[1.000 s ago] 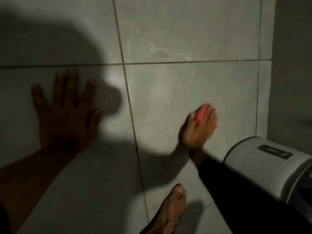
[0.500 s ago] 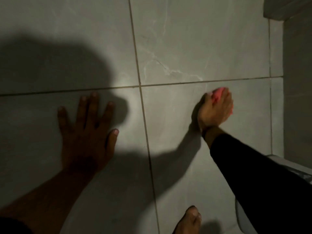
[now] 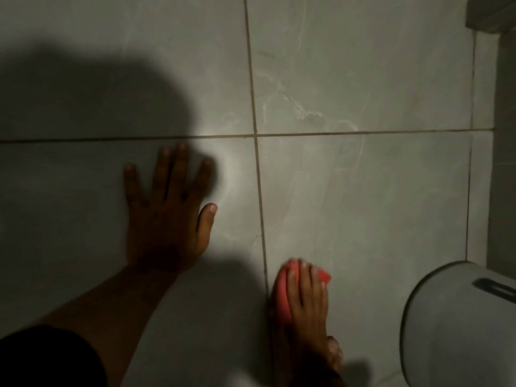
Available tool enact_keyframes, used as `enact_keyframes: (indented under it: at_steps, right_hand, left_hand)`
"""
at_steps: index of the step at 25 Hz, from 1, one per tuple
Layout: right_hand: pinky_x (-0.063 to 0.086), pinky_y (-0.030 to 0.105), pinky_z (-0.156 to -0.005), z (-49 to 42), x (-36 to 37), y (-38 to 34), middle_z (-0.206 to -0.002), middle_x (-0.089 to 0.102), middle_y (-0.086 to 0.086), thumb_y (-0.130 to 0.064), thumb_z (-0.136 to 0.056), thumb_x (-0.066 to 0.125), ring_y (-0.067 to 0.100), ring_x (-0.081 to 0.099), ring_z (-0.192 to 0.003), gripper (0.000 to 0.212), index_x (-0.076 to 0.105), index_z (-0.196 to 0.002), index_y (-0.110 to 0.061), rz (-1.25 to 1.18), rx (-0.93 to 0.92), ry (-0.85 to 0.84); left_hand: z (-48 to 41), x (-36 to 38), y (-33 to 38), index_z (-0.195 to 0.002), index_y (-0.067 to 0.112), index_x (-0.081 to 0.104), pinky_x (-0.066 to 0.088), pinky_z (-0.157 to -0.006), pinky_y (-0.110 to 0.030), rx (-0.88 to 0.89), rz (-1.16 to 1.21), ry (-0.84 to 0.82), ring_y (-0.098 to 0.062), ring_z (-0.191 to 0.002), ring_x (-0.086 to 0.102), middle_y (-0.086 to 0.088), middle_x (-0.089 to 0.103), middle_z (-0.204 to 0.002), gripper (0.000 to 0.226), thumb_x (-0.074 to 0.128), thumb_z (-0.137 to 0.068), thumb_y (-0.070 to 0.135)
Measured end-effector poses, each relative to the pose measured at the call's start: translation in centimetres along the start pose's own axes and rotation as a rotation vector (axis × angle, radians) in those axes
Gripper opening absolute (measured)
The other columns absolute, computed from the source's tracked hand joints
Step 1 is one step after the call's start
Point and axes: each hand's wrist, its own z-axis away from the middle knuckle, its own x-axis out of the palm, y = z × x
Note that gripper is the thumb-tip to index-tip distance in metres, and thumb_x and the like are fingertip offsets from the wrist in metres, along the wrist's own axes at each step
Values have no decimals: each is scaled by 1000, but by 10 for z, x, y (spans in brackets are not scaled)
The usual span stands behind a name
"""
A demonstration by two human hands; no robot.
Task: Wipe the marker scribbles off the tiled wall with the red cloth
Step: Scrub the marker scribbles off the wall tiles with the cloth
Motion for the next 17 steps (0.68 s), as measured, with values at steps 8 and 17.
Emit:
enact_keyframes:
  at_steps: [8, 17]
  right_hand:
    - [16, 63, -137, -191, -32, -39, -184, 14, 13, -47, -108, 44, 33, 8, -172, 78, 19, -173, -12, -222, -98, 180]
    - [13, 63, -137, -150, -30, 98, -179, 22, 25, -34, -103, 46, 44, 16, -169, 76, 29, -168, 2, -368, 700, 214]
  left_hand:
    - [0, 0, -1, -173, 30, 25, 1, -129, -74, -9, 13, -24, -39, -171, 16, -15, 13, -184, 75, 39, -102, 51]
    - [0, -6, 0, -175, 29, 22, -10, -130, -70, -5, 27, -61, -40, -171, 10, -13, 7, -185, 75, 34, -104, 53]
